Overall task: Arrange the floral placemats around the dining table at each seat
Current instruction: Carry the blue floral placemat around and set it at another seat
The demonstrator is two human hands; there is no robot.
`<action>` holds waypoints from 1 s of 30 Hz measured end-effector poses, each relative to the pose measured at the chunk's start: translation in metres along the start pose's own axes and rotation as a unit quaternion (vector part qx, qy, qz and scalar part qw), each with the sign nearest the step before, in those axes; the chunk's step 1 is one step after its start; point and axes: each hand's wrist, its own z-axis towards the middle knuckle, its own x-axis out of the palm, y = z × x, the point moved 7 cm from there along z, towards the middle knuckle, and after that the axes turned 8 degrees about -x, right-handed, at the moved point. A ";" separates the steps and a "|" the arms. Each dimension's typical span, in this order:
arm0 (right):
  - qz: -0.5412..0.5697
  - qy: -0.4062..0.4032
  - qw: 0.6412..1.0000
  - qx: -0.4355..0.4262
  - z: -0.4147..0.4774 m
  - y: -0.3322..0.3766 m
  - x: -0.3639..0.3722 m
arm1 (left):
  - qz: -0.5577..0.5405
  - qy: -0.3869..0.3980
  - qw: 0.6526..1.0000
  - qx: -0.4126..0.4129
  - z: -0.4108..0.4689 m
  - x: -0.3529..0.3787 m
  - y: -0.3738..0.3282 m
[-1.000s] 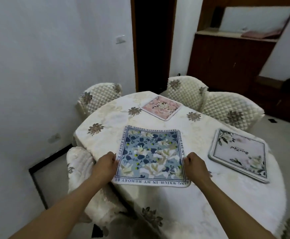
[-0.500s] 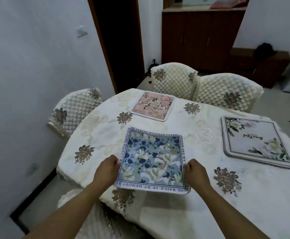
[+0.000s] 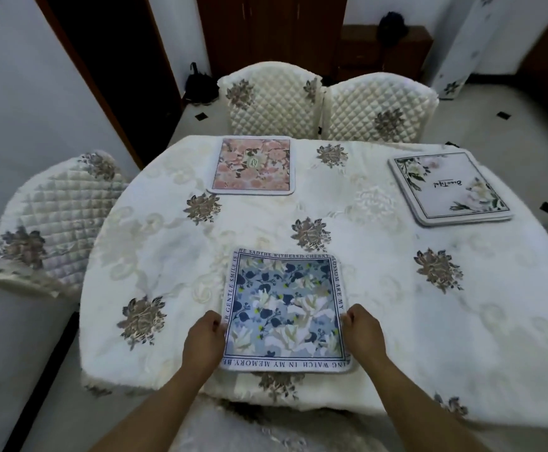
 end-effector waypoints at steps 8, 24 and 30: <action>-0.016 -0.005 0.998 0.054 -0.032 -0.019 0.033 | -0.001 0.045 0.999 -0.009 0.002 0.011 0.024; -0.127 0.040 0.990 0.035 -0.046 -0.006 0.004 | 0.189 0.076 0.979 0.016 -0.007 0.017 -0.008; -0.285 0.090 0.954 -0.019 -0.042 -0.017 -0.066 | 0.236 0.029 0.960 0.146 -0.032 0.005 -0.106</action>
